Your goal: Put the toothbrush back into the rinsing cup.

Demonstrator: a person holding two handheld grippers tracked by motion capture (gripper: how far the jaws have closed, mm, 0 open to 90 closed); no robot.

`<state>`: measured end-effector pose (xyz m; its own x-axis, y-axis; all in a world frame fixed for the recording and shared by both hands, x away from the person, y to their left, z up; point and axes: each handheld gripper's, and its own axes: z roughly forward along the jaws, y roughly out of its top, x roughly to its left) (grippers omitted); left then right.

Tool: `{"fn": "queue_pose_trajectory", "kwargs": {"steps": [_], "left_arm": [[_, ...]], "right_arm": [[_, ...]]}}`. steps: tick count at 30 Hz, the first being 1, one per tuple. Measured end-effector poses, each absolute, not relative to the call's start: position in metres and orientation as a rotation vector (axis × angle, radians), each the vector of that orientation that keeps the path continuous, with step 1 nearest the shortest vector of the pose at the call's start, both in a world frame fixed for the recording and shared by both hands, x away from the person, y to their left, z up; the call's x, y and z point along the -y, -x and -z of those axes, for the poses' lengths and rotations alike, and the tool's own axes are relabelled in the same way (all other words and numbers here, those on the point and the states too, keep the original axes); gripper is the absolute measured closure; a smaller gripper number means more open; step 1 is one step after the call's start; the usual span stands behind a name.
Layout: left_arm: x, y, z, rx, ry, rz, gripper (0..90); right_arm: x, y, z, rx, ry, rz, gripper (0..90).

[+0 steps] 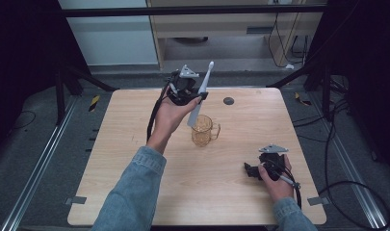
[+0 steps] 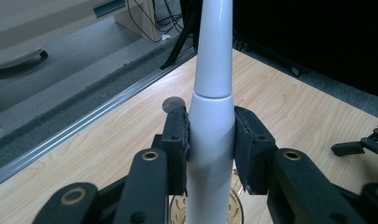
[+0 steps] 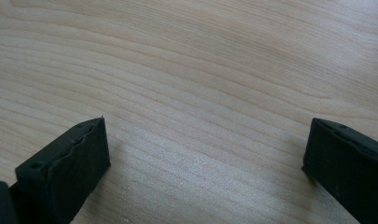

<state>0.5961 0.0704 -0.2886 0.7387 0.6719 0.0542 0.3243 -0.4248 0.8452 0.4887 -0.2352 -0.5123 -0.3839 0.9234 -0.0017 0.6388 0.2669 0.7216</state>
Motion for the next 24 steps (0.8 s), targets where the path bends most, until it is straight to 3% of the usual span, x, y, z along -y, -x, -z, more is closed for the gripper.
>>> {"fn": "queue_pose_trajectory", "kwargs": {"steps": [24], "left_arm": [[-0.058, -0.606, 0.299, -0.727, -2.008, -0.472, 67.3]], "right_arm": [[0.235, -0.489, 0.512, -2.119, -1.409, -0.9, 0.5]]}}
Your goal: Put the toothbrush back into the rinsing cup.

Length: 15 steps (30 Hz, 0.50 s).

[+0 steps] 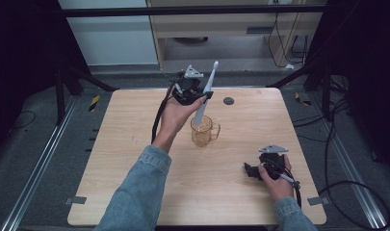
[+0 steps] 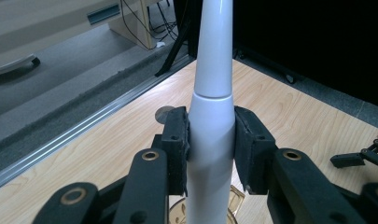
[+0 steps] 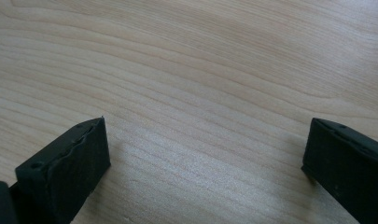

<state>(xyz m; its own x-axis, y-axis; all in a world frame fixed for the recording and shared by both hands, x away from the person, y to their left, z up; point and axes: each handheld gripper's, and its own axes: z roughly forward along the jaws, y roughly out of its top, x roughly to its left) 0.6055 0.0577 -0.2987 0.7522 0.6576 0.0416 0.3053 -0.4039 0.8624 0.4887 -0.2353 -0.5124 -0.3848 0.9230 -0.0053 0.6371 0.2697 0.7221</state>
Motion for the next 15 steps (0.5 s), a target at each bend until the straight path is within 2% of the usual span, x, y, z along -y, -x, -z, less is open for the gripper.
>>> {"fn": "queue_pose_trajectory", "kwargs": {"steps": [15], "left_arm": [[-0.0551, -0.6064, 0.3084, -0.721, -1.996, -0.476, 67.3]], "right_arm": [[0.2355, -0.4889, 0.5125, -2.121, -1.406, -0.901, 0.5]]}}
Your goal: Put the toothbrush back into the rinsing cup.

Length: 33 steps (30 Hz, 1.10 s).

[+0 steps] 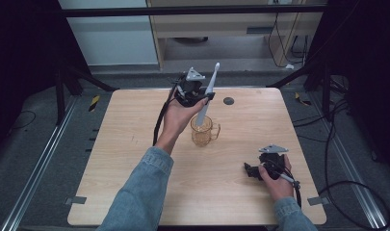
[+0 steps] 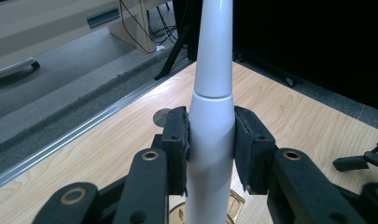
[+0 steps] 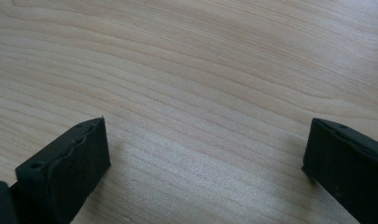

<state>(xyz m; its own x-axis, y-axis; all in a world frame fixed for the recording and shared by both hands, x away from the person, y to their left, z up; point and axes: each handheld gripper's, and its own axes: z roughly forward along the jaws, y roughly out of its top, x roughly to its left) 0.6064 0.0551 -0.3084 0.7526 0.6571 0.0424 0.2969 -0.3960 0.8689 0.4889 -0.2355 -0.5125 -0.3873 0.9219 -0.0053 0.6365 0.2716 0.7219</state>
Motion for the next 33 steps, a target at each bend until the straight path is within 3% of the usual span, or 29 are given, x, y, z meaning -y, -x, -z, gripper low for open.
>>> {"fn": "queue_pose_trajectory", "kwargs": {"steps": [33], "left_arm": [[-0.057, -0.61, 0.335, -0.748, -2.003, -0.443, 67.3]], "right_arm": [[0.235, -0.489, 0.512, -2.121, -1.406, -0.904, 0.5]]}}
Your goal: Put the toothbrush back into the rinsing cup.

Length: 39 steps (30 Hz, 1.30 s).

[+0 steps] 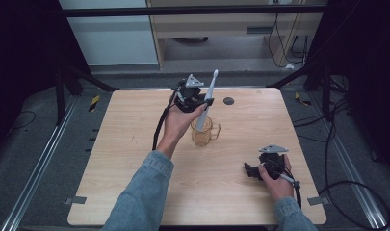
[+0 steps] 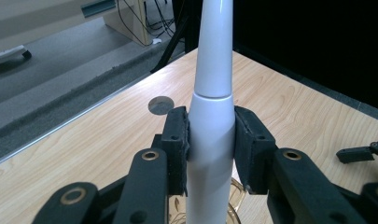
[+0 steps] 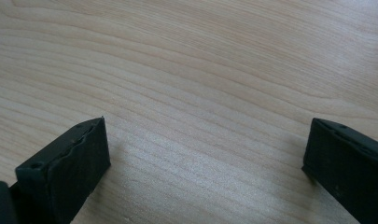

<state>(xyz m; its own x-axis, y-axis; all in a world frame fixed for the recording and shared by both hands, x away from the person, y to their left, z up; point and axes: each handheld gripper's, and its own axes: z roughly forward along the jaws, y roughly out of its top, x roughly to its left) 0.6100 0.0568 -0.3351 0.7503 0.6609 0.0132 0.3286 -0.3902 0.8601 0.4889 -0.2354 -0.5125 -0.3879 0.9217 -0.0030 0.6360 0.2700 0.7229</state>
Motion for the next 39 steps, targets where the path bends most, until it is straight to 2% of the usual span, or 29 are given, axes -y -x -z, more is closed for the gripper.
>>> {"fn": "queue_pose_trajectory", "kwargs": {"steps": [39], "left_arm": [[-0.055, -0.619, 0.378, -0.787, -2.089, -0.401, 67.3]], "right_arm": [[0.235, -0.489, 0.512, -2.122, -1.408, -0.902, 0.4]]}}
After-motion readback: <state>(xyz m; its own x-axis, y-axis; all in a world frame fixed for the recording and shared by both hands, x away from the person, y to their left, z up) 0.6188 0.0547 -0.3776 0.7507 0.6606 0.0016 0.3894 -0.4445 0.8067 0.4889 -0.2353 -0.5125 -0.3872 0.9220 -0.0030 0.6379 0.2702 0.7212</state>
